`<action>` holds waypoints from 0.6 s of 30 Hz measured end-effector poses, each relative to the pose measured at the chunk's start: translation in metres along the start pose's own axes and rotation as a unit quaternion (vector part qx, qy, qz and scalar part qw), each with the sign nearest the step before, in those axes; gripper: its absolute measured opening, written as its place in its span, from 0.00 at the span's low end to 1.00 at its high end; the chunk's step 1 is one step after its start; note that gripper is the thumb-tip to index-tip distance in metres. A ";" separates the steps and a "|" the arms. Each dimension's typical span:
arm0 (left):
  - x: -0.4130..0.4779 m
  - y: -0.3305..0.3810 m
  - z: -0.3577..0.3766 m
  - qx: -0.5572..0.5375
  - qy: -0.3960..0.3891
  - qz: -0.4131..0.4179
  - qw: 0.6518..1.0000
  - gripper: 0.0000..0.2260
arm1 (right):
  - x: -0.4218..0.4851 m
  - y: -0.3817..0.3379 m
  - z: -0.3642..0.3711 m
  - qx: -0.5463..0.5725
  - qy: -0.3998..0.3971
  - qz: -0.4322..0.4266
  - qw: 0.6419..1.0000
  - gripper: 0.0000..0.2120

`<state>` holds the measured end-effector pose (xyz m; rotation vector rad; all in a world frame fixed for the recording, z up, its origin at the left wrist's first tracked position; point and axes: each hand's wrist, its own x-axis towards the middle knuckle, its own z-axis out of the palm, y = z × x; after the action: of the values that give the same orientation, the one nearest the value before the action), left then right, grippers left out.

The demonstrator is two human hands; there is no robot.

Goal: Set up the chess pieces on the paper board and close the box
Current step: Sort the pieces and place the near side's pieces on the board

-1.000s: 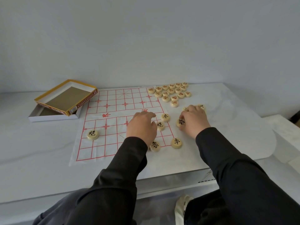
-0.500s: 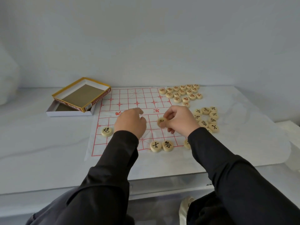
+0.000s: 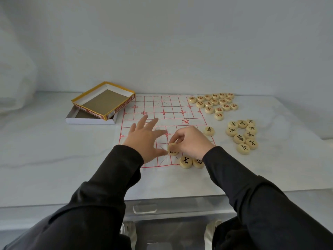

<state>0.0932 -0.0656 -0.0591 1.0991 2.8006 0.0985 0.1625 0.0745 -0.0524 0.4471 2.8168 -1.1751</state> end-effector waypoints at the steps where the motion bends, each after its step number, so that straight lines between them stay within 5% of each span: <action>1: -0.001 -0.001 0.001 0.025 -0.019 0.003 1.000 0.33 | -0.001 -0.001 0.000 -0.004 -0.008 0.004 1.000 0.05; 5: -0.001 -0.006 0.004 0.090 -0.082 -0.009 0.993 0.39 | -0.002 -0.001 0.001 -0.002 -0.034 0.015 0.999 0.05; 18: 0.000 -0.013 0.007 0.065 -0.114 -0.033 0.991 0.38 | -0.010 -0.010 0.004 -0.045 -0.071 0.019 0.996 0.08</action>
<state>0.0854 -0.0752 -0.0679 0.9728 2.6644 -0.2069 0.1693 0.0627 -0.0463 0.3934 2.7143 -1.0257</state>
